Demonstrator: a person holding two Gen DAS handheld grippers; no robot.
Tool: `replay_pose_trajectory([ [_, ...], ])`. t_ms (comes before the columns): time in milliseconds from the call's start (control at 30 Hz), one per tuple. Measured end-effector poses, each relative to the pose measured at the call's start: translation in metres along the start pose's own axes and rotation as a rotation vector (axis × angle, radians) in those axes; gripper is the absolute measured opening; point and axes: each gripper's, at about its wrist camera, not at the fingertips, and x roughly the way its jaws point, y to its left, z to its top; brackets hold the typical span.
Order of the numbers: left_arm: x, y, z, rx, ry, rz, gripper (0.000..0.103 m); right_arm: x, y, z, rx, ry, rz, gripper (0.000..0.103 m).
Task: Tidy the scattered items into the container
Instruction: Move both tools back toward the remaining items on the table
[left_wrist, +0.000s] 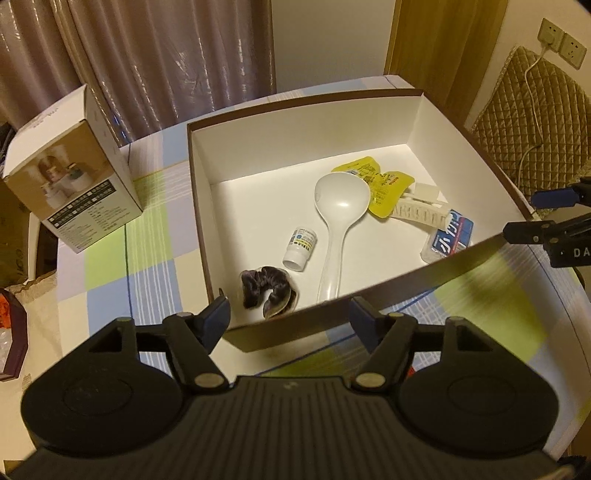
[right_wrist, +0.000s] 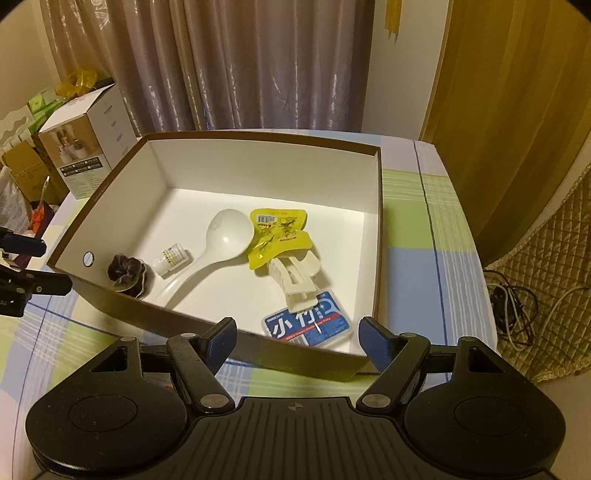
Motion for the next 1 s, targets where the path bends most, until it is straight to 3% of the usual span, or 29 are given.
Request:
replay_pose_trajectory([
  [267,-0.029,-0.004,-0.025,-0.02,-0.038,0.011,0.074,-0.019,0.008,-0.017,-0.012,-0.015,0.005,0.079],
  [500,-0.044,-0.008,-0.069,-0.045,-0.029,0.025,0.076,-0.037,0.011,-0.045,-0.041,-0.028,0.044,0.079],
  [700,-0.045,-0.026,-0.122,-0.055,0.027,-0.017,0.076,-0.044,0.015,-0.079,-0.061,-0.007,0.065,0.079],
  [1000,-0.026,-0.057,-0.199,-0.092,0.184,-0.105,0.075,-0.044,0.014,-0.127,-0.06,0.07,0.111,0.079],
])
